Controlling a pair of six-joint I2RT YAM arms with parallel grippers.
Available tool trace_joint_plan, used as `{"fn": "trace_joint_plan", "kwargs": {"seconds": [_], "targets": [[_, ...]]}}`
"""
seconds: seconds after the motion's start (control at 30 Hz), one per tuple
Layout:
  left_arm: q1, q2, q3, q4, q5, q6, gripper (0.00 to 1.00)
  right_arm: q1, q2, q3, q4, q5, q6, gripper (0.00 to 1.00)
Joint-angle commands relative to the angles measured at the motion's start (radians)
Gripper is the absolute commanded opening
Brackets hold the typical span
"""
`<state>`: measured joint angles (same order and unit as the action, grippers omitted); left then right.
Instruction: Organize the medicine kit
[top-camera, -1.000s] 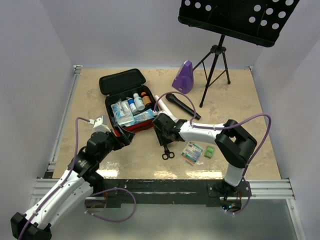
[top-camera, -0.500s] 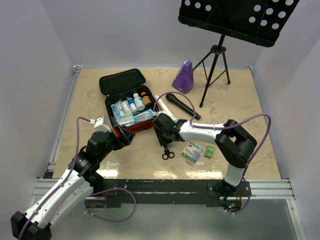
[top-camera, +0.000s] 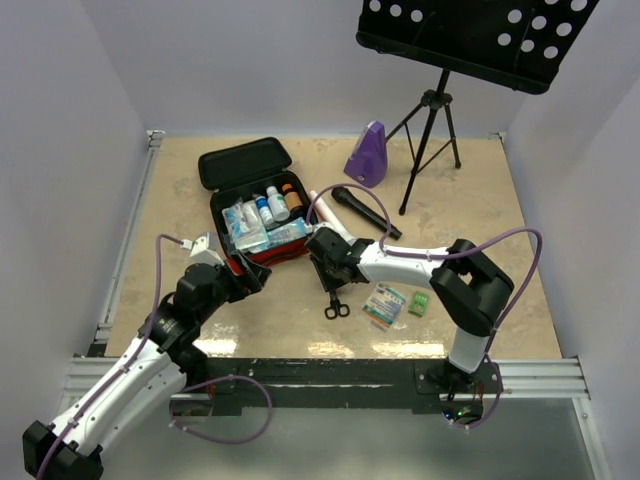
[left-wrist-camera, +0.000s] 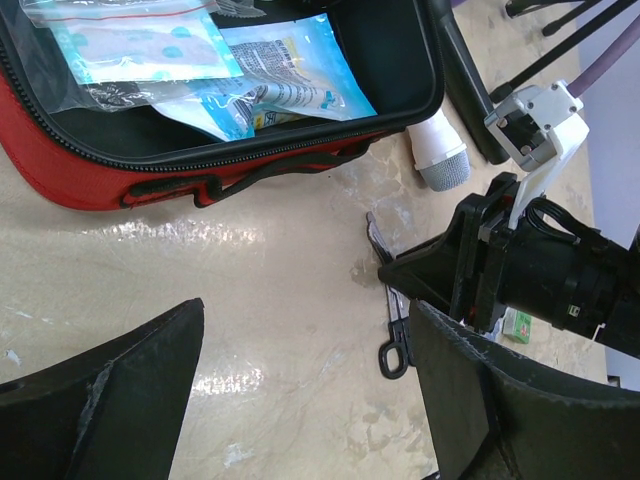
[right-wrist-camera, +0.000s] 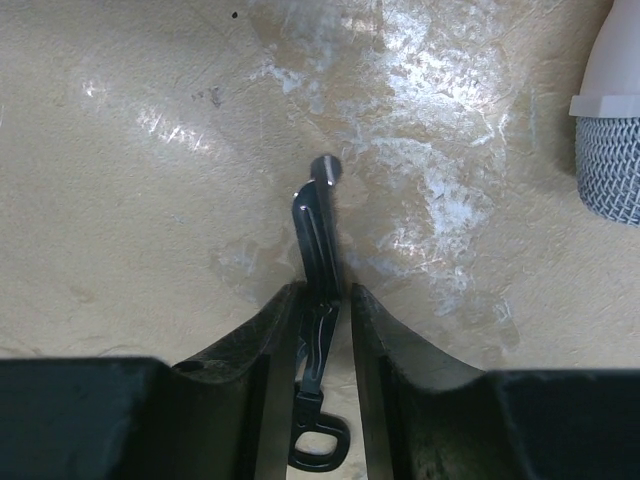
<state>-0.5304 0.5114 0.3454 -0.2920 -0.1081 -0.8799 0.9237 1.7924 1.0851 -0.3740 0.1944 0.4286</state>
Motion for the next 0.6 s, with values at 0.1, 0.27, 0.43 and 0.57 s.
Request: {"fn": "trace_joint_plan", "kwargs": {"seconds": [0.1, 0.27, 0.43, 0.57], "targets": [[0.000, 0.003, 0.003, 0.051, 0.016, -0.001, 0.87, 0.018, 0.035, -0.022, -0.091, -0.026, 0.006, 0.23], [0.001, 0.001, 0.006, 0.048, 0.016, -0.001, 0.87, 0.020, 0.027, -0.022, -0.091, -0.024, 0.009, 0.17], [0.000, 0.001, 0.004, 0.045, 0.015, -0.005, 0.87, 0.018, 0.001, -0.005, -0.106, -0.012, 0.016, 0.08], [0.000, -0.002, 0.004, 0.042, 0.013, -0.008, 0.87, 0.020, -0.030, 0.018, -0.132, 0.002, 0.019, 0.00]]}}
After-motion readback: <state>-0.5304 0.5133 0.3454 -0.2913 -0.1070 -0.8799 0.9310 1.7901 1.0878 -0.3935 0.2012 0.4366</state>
